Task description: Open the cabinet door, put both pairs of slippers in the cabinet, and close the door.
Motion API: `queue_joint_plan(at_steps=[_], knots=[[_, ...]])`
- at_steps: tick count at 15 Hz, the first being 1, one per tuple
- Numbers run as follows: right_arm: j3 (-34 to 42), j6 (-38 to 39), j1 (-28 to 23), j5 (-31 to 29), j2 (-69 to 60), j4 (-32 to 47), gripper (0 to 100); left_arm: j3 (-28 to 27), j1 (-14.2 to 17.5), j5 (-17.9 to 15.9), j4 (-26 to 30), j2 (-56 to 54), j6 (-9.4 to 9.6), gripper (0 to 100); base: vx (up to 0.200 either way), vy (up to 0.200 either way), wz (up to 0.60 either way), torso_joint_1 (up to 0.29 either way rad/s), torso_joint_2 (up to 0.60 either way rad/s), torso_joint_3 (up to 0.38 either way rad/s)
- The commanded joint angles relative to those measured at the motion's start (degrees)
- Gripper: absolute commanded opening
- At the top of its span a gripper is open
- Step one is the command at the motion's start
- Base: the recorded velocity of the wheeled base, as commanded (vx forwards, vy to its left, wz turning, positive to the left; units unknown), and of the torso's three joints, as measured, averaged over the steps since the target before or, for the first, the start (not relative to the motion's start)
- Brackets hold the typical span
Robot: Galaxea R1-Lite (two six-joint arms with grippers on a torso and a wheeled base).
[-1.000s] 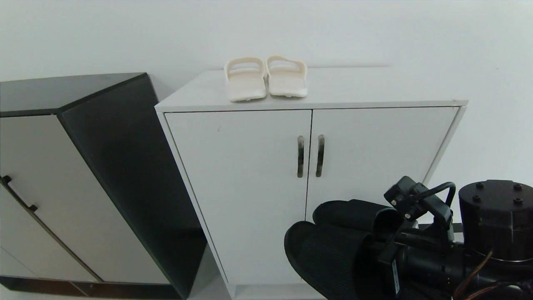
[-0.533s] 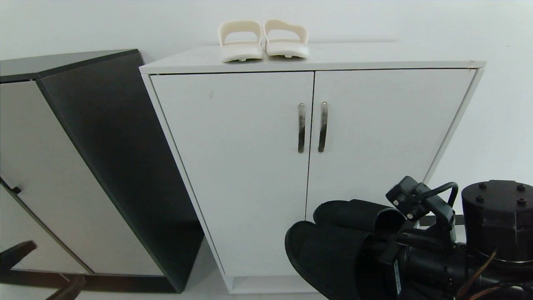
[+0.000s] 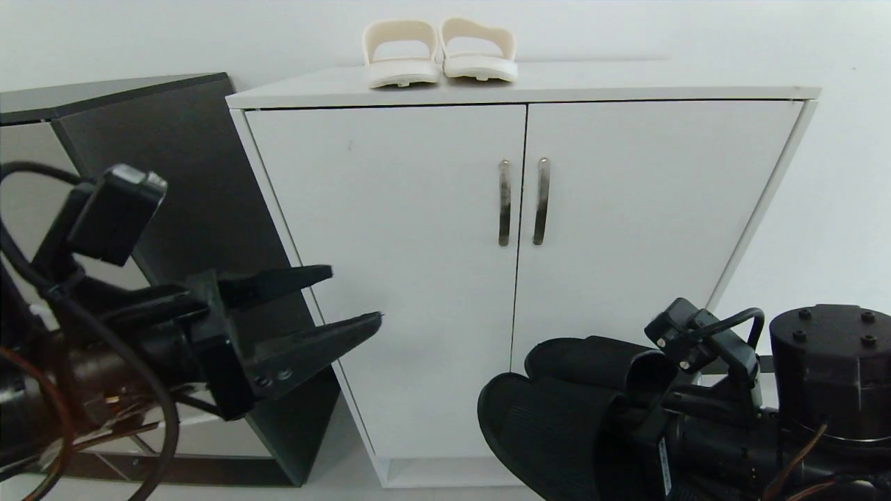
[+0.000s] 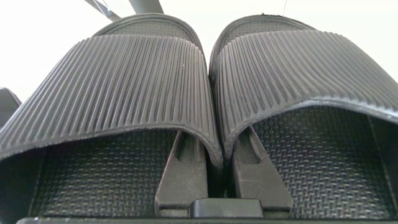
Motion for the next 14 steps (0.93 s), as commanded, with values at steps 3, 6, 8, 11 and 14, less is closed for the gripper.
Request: queue_joint_plan(at_steps=[3, 6, 8, 11, 14], knots=[[0.18, 0.06, -0.16, 0.04, 0.35, -0.80, 0, -14.67, -12.45, -0.38, -0.08, 15.31, -3.22, 100, 0.000, 0.000, 0.00, 0.000, 0.00, 0.000], [0.53, 0.06, -0.42, 0.04, 0.00, -1.59, 0, -23.73, -14.56, -3.19, 0.01, 22.69, -5.59, 100, 0.000, 0.000, 0.00, 0.000, 0.00, 0.000], [1.23, -0.29, -0.42, 0.04, 0.26, -1.59, 0, -28.56, -14.56, -8.11, 0.28, 26.65, -6.12, 100, 0.000, 0.000, 0.00, 0.000, 0.00, 0.000], [1.23, -0.81, -0.42, 0.04, 0.26, -1.59, 0, -38.76, -14.04, -10.05, 3.18, 32.62, -12.36, 100, 0.000, 0.000, 0.00, 0.000, 0.00, 0.000], [1.32, -0.81, -0.42, 0.04, 0.35, -1.68, 0, -45.44, -12.19, -11.36, 3.35, 37.11, -15.17, 100, 0.000, 0.000, 0.00, 0.000, 0.00, 0.000]])
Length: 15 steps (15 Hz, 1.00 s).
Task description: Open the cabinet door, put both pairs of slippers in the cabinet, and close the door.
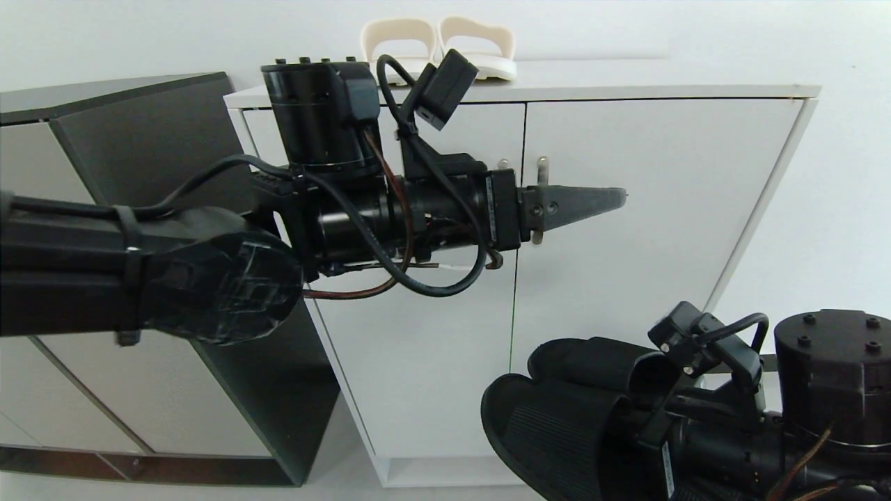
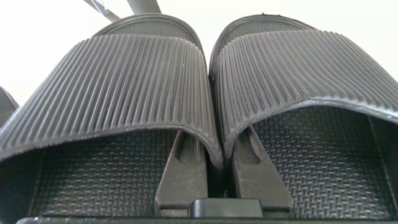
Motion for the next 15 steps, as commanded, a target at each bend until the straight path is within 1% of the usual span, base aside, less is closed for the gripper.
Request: queue_joint_plan(at_steps=[1, 3, 5, 7, 10, 11, 13, 14, 15], knots=[[-0.03, -0.01, 0.04, 0.04, 0.22, -0.03, 0, -4.20, 1.66, 0.09, 0.06, 4.93, -0.24, 100, 0.000, 0.000, 0.00, 0.000, 0.00, 0.000], [-0.03, -0.01, 0.04, 0.04, 0.66, -0.03, 0, -4.28, 2.98, 0.44, 0.06, 5.02, -0.24, 100, 0.000, 0.000, 0.00, 0.000, 0.00, 0.000], [-0.12, -0.01, 0.04, 0.13, 1.27, -0.47, 0, -4.46, 3.86, 2.28, -0.03, 5.02, -0.15, 100, 0.000, 0.000, 0.00, 0.000, 0.00, 0.000], [-0.12, -0.01, 0.04, 0.04, 1.45, -0.56, 0, -4.37, 4.21, 2.72, 0.06, 5.11, 0.38, 100, 0.000, 0.000, 0.00, 0.000, 0.00, 0.000], [-0.03, -0.01, 0.04, 0.04, 1.45, -0.56, 0, -5.95, 4.21, 5.01, 0.06, 6.96, 0.99, 100, 0.000, 0.000, 0.00, 0.000, 0.00, 0.000], [-0.03, -0.01, 0.04, 0.04, 1.45, -0.56, 0, -5.95, 4.21, 5.71, 0.24, 7.22, 2.05, 100, 0.000, 0.000, 0.00, 0.000, 0.00, 0.000], [-0.03, -0.01, 0.04, 0.04, 1.45, -0.56, 0, -5.60, 4.21, 9.49, 1.29, 7.31, 4.16, 100, 0.000, 0.000, 0.00, 0.000, 0.00, 0.000], [-0.03, -0.01, 0.04, 0.04, 1.45, -0.56, 0, -5.43, 4.21, 10.90, 1.55, 7.31, 4.60, 100, 0.000, 0.000, 0.00, 0.000, 0.00, 0.000], [-0.03, -0.01, 0.04, 0.04, 1.45, -0.56, 0, -4.90, 4.21, 11.25, 1.64, 7.22, 4.95, 100, 0.000, 0.000, 0.00, 0.000, 0.00, 0.000]])
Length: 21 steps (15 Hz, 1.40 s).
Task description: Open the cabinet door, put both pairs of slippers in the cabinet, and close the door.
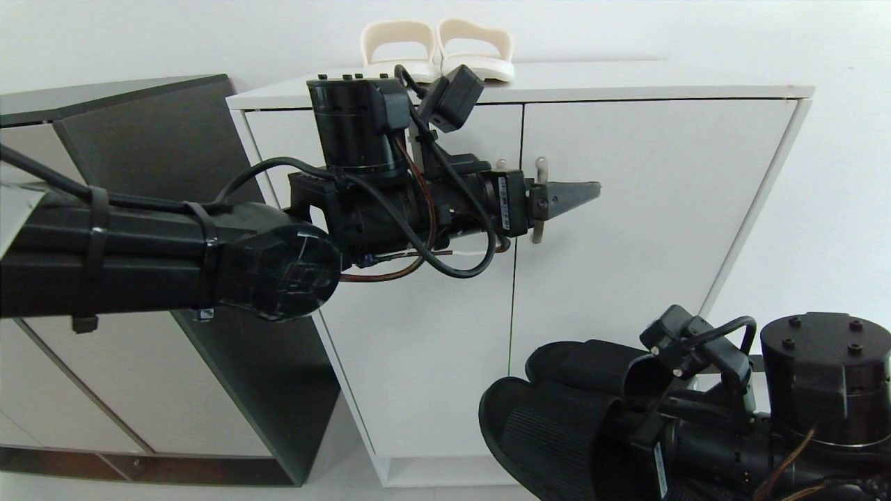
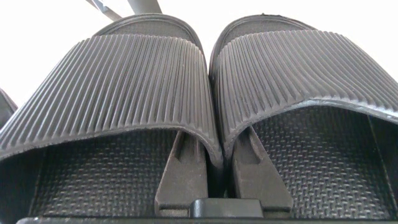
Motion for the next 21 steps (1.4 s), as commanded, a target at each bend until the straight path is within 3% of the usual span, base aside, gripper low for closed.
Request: queue_joint_plan(at_steps=[1, 8, 14, 15, 21], knots=[[0.00, -0.01, 0.02, 0.04, 0.14, -0.02, 0, 0.42, 0.02, 0.31, 0.12, 0.10, 0.02, 100, 0.000, 0.000, 0.00, 0.000, 0.00, 0.000], [-0.09, -0.10, 0.02, 0.04, 0.23, -0.02, 0, 0.68, -0.34, 0.49, 1.17, 1.15, 0.02, 100, 0.000, 0.000, 0.00, 0.000, 0.00, 0.000], [0.00, -0.01, 0.02, 0.13, 0.23, -0.02, 0, -5.21, -1.30, -0.21, 4.34, 4.05, -0.06, 100, 0.000, 0.000, 0.00, 0.000, 0.00, 0.000], [0.00, -0.01, 0.11, 0.13, 0.32, -0.02, 0, -5.30, -1.30, -0.21, 4.34, 4.14, -0.06, 0, 0.000, 0.000, 0.00, 0.000, 0.00, 0.000], [2.55, -0.54, 0.11, 7.87, -3.11, 0.24, 0, -0.82, -2.53, -1.53, 3.81, -0.25, 0.02, 0, 0.000, 0.000, 0.00, 0.000, 0.00, 0.000]])
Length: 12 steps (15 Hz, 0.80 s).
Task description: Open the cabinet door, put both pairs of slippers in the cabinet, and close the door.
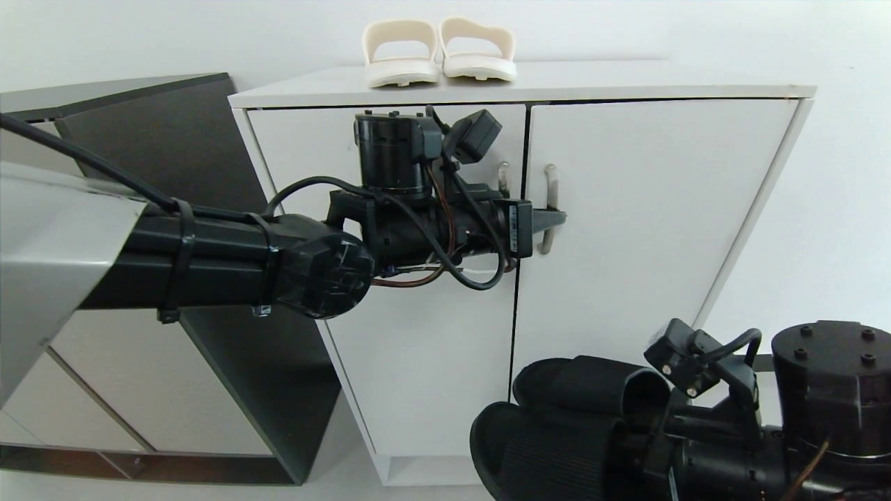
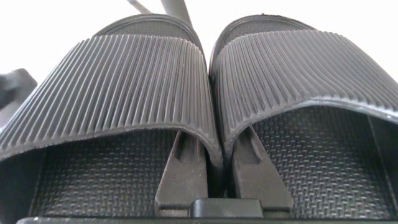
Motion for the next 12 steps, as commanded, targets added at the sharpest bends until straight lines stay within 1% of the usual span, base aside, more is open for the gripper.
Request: queue_joint_plan(at_steps=[1, 2, 3, 4, 6, 9, 10, 11, 12], knots=[[1.51, -0.54, 0.02, 2.43, -2.61, 0.13, 0, 2.90, -1.18, -0.25, -0.03, -4.00, -0.10, 0, 0.000, 0.000, 0.00, 0.000, 0.00, 0.000], [2.57, -1.33, 0.02, 5.15, -3.58, 0.13, 0, 4.66, -1.88, -0.25, -0.03, -5.67, -0.10, 0, 0.000, 0.000, 0.00, 0.000, 0.00, 0.000], [3.36, -2.21, 0.02, 6.64, -4.46, 0.22, 0, 6.33, -2.67, -0.25, -0.03, -7.16, -0.10, 0, 0.000, 0.000, 0.00, 0.000, 0.00, 0.000], [3.80, -2.82, 0.02, 7.00, -4.81, 0.22, 0, 7.65, -3.11, -0.25, -0.12, -8.39, -0.01, 0, 0.000, 0.000, 0.00, 0.000, 0.00, 0.000], [4.15, -3.26, 0.11, 7.17, -4.90, 0.22, 0, 11.60, -4.17, -0.08, -2.67, -11.12, -0.19, 0, 0.000, 0.000, 0.00, 0.000, 0.00, 0.000], [4.15, -3.26, 0.20, 7.35, -4.90, 0.22, 0, 19.60, -4.87, 0.63, -5.04, -17.71, -0.36, 0, 0.000, 0.000, 0.00, 0.000, 0.00, 0.000], [4.15, -3.26, 0.28, 7.35, -4.81, 0.22, 0, 21.44, -4.70, 0.72, -5.48, -19.64, -0.54, 0, 0.000, 0.000, 0.00, 0.000, 0.00, 0.000], [4.15, -3.26, 0.28, 7.35, -4.81, 0.31, 0, 22.06, -4.08, 0.72, -5.74, -20.34, -0.71, 0, 0.000, 0.000, 0.00, 0.000, 0.00, 0.000], [4.15, -3.26, 0.46, 7.26, -4.63, 0.31, 0, 21.80, -1.44, 0.63, -5.83, -20.08, -0.80, 0, 0.000, 0.000, 0.00, 0.000, 0.00, 0.000]])
